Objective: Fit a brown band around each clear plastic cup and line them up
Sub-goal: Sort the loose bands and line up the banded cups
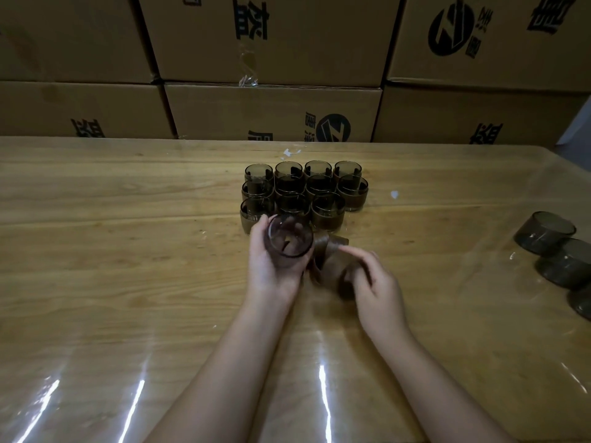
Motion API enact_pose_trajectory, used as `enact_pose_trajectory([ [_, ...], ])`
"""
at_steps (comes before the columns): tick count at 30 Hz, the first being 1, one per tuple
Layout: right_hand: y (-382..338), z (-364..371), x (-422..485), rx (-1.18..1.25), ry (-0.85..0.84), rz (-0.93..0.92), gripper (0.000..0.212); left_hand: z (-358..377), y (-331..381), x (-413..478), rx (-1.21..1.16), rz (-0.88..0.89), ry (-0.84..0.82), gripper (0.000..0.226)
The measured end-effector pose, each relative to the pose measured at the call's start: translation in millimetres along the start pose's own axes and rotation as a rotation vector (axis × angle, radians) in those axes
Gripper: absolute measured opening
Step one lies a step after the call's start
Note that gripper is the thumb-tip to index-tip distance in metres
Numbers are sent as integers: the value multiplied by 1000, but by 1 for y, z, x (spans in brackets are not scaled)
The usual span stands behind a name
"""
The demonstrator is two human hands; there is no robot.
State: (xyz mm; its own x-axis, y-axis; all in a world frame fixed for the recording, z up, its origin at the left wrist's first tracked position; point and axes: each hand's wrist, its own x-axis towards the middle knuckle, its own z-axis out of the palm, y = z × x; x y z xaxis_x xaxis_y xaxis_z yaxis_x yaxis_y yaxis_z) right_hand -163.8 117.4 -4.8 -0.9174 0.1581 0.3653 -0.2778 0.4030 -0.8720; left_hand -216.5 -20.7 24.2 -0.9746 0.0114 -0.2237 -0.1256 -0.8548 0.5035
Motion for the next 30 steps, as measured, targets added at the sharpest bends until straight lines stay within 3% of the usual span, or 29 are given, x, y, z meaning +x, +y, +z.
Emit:
enact_pose_trajectory([
  [5, -13, -18, 5, 265, 89, -7, 51, 2, -15, -6, 352, 128, -38, 15],
  [8, -17, -24, 5, 219, 34, -64, 43, 7, -23, -15, 453, 180, -56, 10],
  [13, -17, -22, 3, 177, -48, -98, 17, 11, -31, -21, 565, 279, -107, 23],
  [16, -19, -21, 1, 116, -69, -185, 18, 10, -32, -23, 662, 310, -154, 9],
  [22, -19, -30, 5, 117, 1, -184, 26, 6, -26, -21, 816, 273, -348, 37],
  [26, -22, -33, 5, 33, -42, -243, 29, 1, -15, -20, 954, 269, -525, 51],
  [30, -24, -31, 3, -19, -93, -233, 38, 0, -6, -21, 1004, 312, -596, 59],
])
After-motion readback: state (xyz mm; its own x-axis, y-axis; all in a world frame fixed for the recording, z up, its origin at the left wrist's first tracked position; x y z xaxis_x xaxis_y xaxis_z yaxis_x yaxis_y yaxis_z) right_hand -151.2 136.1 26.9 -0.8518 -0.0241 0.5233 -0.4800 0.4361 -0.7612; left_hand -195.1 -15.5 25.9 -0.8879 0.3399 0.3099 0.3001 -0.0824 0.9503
